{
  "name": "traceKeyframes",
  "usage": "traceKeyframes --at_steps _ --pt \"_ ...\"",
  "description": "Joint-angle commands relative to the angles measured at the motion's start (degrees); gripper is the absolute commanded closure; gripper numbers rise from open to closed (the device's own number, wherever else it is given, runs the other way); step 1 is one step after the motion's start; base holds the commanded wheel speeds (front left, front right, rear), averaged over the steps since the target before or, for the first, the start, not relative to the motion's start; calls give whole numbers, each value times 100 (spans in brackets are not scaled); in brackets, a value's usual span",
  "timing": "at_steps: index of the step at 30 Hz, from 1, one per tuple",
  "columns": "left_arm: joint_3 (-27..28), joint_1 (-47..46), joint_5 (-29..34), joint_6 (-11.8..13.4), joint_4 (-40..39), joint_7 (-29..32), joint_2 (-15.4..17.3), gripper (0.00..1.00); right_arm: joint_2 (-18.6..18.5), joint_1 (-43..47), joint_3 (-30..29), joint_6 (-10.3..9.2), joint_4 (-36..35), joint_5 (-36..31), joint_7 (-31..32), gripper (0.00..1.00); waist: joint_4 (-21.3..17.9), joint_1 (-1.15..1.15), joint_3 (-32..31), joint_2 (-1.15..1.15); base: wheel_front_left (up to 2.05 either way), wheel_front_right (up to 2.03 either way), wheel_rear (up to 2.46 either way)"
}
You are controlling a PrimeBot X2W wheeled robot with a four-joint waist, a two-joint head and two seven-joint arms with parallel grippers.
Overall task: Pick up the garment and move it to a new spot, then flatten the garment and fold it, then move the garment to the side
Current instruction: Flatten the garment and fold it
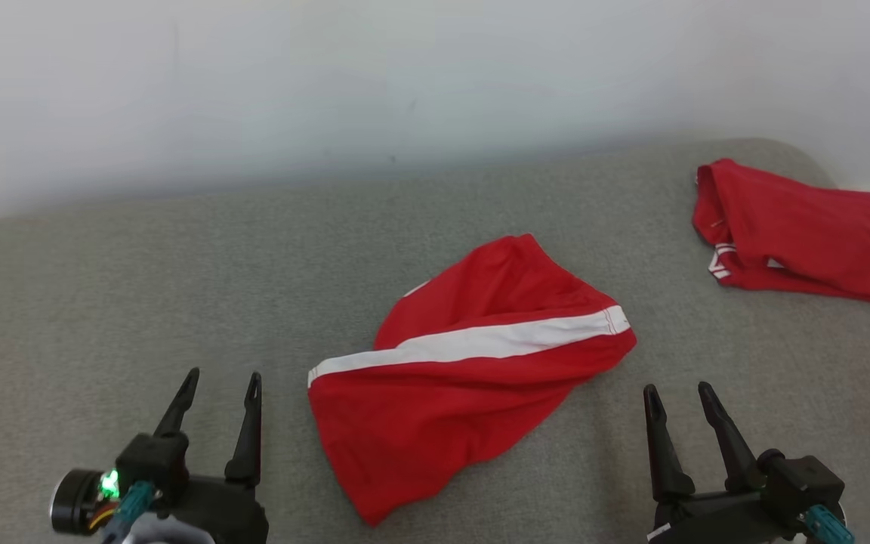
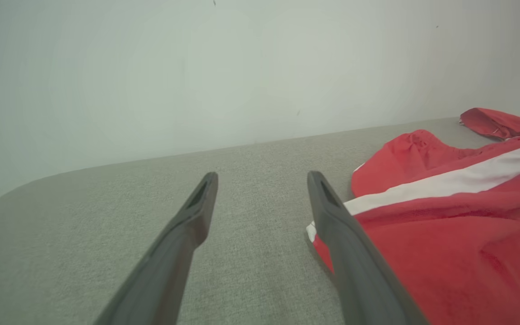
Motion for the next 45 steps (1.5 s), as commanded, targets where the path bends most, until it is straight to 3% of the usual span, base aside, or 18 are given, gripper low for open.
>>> traceKeyframes --at_steps 1,10,22,23,24,25,26,34,45 --pt "-77 -212 -101 1 141 -15 56 0 44 -81 4 -17 21 6 -22 0 -217 0 215 0 0 0 0" --pt "-733 -1062 -495 2 1345 -15 400 0 115 -262 22 -17 121 22 -22 0 -595 0 566 0 0 0 0" --pt "-1478 -1764 -1011 1 2874 -15 435 0 178 -390 -8 -17 175 -34 -23 0 -735 0 743 0 0 0 0" --pt "-1540 -1806 -1063 1 2940 -15 408 6 179 -400 -14 -17 173 -42 -23 0 -733 0 742 0 0 0 0" --pt "-1582 -1851 -1108 1 2977 -14 404 54 180 -406 -19 -17 168 -48 -23 0 -729 0 739 0 0 0 0" --pt "-1616 -1878 -1133 1 2982 -15 413 84 179 -411 -21 -17 152 -53 -23 0 -722 0 732 0 0 0 0" --pt "-1636 -1897 -1165 1 2958 -15 420 100 181 -410 -18 -17 137 -52 -23 0 -709 0 724 0 0 0 0" --pt "-1522 -1975 -1093 2 2433 -15 629 100 191 -305 -46 -17 91 -71 -23 0 -490 0 607 0 0 0 0" --pt "-1265 -1525 -659 6 675 -15 774 100 181 -171 12 -17 158 -26 -23 0 -96 0 275 0 0 0 0"
